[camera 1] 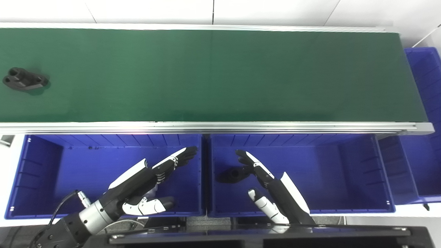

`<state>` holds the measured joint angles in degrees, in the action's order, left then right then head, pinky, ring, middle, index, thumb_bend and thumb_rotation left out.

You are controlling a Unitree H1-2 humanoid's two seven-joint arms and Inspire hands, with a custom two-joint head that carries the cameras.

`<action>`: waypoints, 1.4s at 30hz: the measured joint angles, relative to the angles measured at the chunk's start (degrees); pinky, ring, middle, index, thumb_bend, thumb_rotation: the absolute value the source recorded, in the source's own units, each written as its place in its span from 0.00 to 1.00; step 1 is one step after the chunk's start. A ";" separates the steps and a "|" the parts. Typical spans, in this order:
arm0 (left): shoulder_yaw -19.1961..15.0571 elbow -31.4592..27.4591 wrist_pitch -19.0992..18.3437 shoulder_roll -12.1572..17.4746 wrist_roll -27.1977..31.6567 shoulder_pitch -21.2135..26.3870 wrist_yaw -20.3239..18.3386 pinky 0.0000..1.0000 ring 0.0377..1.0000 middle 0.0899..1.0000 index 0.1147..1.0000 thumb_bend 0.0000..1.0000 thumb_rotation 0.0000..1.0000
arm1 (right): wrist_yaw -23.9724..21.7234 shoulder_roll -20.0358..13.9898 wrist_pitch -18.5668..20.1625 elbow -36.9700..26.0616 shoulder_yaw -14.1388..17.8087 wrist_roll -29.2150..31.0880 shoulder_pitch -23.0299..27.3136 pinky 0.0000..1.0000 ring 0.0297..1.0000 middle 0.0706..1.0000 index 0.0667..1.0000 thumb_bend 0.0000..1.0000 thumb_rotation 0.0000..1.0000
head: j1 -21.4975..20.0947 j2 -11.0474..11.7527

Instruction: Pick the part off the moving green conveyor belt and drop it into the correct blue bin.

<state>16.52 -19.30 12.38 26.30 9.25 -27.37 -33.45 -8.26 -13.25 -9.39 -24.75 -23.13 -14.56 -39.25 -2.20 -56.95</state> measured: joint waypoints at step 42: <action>1.77 3.39 4.50 -1.95 -6.33 -1.73 2.08 0.95 0.99 1.00 0.99 0.34 0.57 | 1.21 -1.29 -9.14 8.14 1.06 0.48 -0.75 0.88 0.93 0.95 0.94 0.54 1.00 | 10.37 14.05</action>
<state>18.29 -15.91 16.88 24.36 2.92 -29.09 -31.37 -7.05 -14.55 -18.53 -16.61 -22.07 -14.09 -40.00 8.17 -42.90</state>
